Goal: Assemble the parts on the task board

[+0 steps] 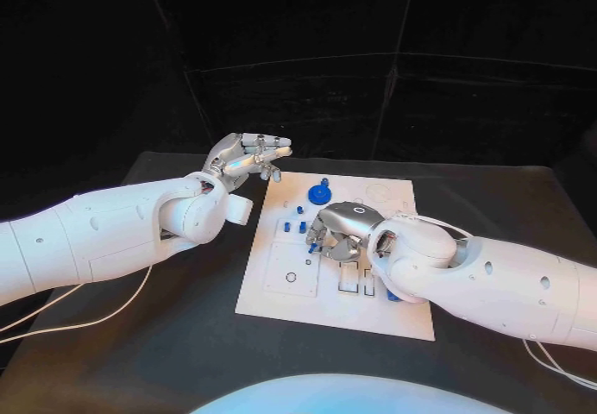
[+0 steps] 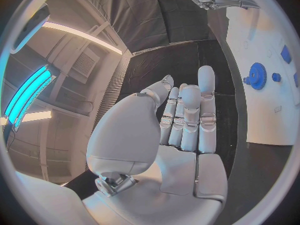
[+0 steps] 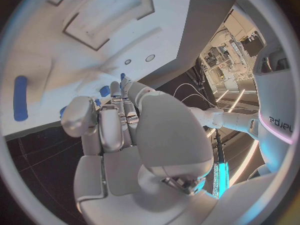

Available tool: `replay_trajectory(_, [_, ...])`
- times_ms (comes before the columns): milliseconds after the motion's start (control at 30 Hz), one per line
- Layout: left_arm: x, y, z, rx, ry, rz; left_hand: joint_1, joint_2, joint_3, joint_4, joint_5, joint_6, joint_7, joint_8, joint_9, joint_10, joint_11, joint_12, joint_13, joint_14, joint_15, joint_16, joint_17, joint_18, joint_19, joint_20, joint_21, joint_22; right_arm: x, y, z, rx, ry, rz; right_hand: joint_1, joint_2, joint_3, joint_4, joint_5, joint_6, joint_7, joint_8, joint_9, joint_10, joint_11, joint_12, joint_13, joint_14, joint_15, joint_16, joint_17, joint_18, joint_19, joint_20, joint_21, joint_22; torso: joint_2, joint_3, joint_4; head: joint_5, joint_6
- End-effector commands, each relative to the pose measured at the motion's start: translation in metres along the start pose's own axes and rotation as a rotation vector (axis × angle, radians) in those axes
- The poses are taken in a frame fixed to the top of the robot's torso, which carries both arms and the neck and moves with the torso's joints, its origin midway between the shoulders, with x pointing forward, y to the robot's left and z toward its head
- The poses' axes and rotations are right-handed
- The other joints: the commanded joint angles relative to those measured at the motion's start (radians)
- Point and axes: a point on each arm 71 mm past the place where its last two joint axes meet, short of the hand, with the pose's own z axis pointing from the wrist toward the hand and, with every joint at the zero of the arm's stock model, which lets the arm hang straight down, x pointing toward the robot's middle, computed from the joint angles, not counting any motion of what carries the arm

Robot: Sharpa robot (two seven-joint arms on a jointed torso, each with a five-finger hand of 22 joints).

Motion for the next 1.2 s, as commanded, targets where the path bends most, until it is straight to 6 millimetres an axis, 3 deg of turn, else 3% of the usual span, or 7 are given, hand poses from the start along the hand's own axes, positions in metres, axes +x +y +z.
replay_trajectory(33, [-0.0002, -0.0023, 0.0007, 0.019, -0.005, -0.001, 0.003, 0.005, -0.006, -0.002, 0.002, 0.003, 0.001, 0.005, 0.001, -0.007, 0.001, 0.005, 0.000, -0.005, 0.002, -0.005, -0.001, 0.013, -0.007, 0.002, -0.006, -0.001, 0.0074, 0.0034, 0.0017, -0.028, 0.031, -0.023, -0.005, -0.002, 0.007, -0.002, 0.004, 0.006, 0.004, 0.000, 0.001, 0.007, 0.002, 0.000, -0.002, 0.043, -0.008, 0.003, -0.003, -0.013, 0.004, -0.002, 0.006, -0.001, 0.000, 0.0013, -0.0025, 0.005, 0.002])
replay_trajectory(233, [0.0005, -0.0020, 0.0015, 0.019, -0.003, -0.001, 0.003, 0.005, -0.006, -0.002, 0.002, 0.003, 0.001, 0.005, 0.001, -0.008, 0.002, 0.005, 0.000, -0.006, 0.002, -0.005, -0.001, 0.013, -0.008, 0.002, -0.007, -0.002, 0.0136, 0.0046, 0.0035, -0.031, 0.041, -0.028, -0.005, -0.002, 0.007, -0.003, 0.004, 0.006, 0.004, -0.001, 0.000, 0.007, 0.002, 0.000, -0.002, 0.043, -0.008, 0.003, -0.003, -0.013, 0.004, -0.002, 0.006, 0.000, -0.001, 0.0003, 0.0006, 0.006, -0.004])
replay_trajectory(500, [-0.0010, -0.0019, 0.0014, 0.018, -0.006, 0.000, 0.003, 0.005, -0.006, -0.002, 0.002, 0.003, 0.001, 0.005, 0.001, -0.008, 0.002, 0.005, 0.000, -0.006, 0.002, -0.005, -0.001, 0.013, -0.008, 0.002, -0.007, -0.002, 0.0154, 0.0088, 0.0022, -0.042, 0.049, -0.031, -0.005, -0.001, 0.008, -0.003, 0.005, 0.006, 0.004, -0.001, 0.000, 0.007, 0.002, 0.000, -0.002, 0.042, -0.008, 0.002, -0.004, -0.014, 0.004, -0.002, 0.007, 0.000, 0.000, 0.0010, -0.0029, 0.011, -0.010])
replay_trajectory(633, [-0.0015, -0.0019, 0.0014, 0.017, -0.007, 0.001, 0.003, 0.005, -0.006, -0.002, 0.002, 0.003, 0.001, 0.005, 0.001, -0.008, 0.002, 0.005, 0.000, -0.006, 0.002, -0.005, -0.001, 0.013, -0.008, 0.002, -0.007, -0.002, 0.0159, 0.0102, 0.0014, -0.045, 0.053, -0.034, -0.005, -0.001, 0.008, -0.003, 0.005, 0.006, 0.004, -0.001, 0.000, 0.007, 0.002, 0.000, -0.002, 0.042, -0.008, 0.002, -0.005, -0.014, 0.004, -0.002, 0.007, 0.000, -0.001, 0.0001, -0.0014, 0.010, -0.012])
replay_trajectory(1200, [-0.0031, -0.0013, 0.0019, 0.013, -0.008, 0.002, 0.002, 0.004, -0.008, -0.002, 0.002, 0.001, 0.002, 0.005, 0.001, -0.011, 0.003, 0.006, 0.000, -0.008, 0.003, -0.005, -0.003, 0.013, -0.008, 0.003, -0.008, -0.002, 0.0160, 0.0106, 0.0001, -0.035, 0.050, -0.052, -0.006, -0.001, 0.009, -0.004, 0.005, 0.007, 0.004, -0.001, 0.001, 0.008, 0.002, -0.001, -0.003, 0.042, -0.007, 0.000, -0.007, -0.013, 0.004, -0.002, 0.006, -0.001, -0.001, 0.0001, -0.0019, 0.009, -0.012])
